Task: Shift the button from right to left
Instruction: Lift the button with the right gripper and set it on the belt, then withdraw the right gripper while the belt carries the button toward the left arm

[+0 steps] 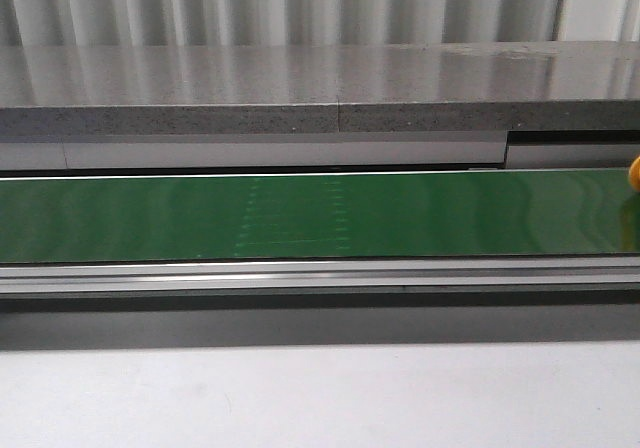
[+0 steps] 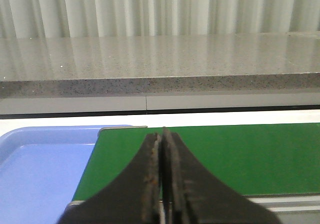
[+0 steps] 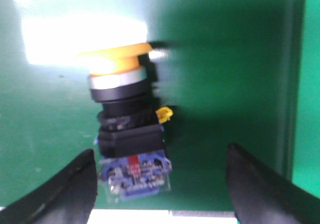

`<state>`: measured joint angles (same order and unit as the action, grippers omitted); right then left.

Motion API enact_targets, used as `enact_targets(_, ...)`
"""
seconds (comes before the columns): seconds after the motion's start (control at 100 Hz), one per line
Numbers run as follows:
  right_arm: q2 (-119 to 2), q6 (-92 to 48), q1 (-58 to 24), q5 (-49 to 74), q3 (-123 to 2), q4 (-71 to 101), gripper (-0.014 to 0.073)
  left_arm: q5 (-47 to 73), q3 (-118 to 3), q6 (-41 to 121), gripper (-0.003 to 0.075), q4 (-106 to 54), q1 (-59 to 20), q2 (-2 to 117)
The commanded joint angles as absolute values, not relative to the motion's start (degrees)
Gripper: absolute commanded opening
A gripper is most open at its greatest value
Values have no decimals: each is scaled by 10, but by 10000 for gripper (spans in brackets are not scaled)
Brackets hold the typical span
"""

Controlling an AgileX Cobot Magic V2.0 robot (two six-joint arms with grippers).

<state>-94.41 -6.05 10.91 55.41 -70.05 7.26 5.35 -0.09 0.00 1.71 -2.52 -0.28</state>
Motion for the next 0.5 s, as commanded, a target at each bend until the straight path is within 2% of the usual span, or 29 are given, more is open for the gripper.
enact_targets(0.0, -883, -78, 97, 543, -710, 88, 542, 8, 13, 0, -20, 13, -22, -13)
enact_targets(0.12, -838, -78, 76, 544, -709, 88, 530, 8, 13, 0, -20, 13, -22, -13)
enact_targets(0.19, -814, -78, 65, 544, -709, 88, 470, 8, 13, 0, -20, 13, -22, -13)
enact_targets(0.28, -789, -77, 54, 546, -709, 88, 339, 8, 13, 0, -20, 13, -22, -13)
enact_targets(0.49, -735, -76, 33, 534, -687, 90, -46, 8, 13, 0, -20, 13, -22, -13)
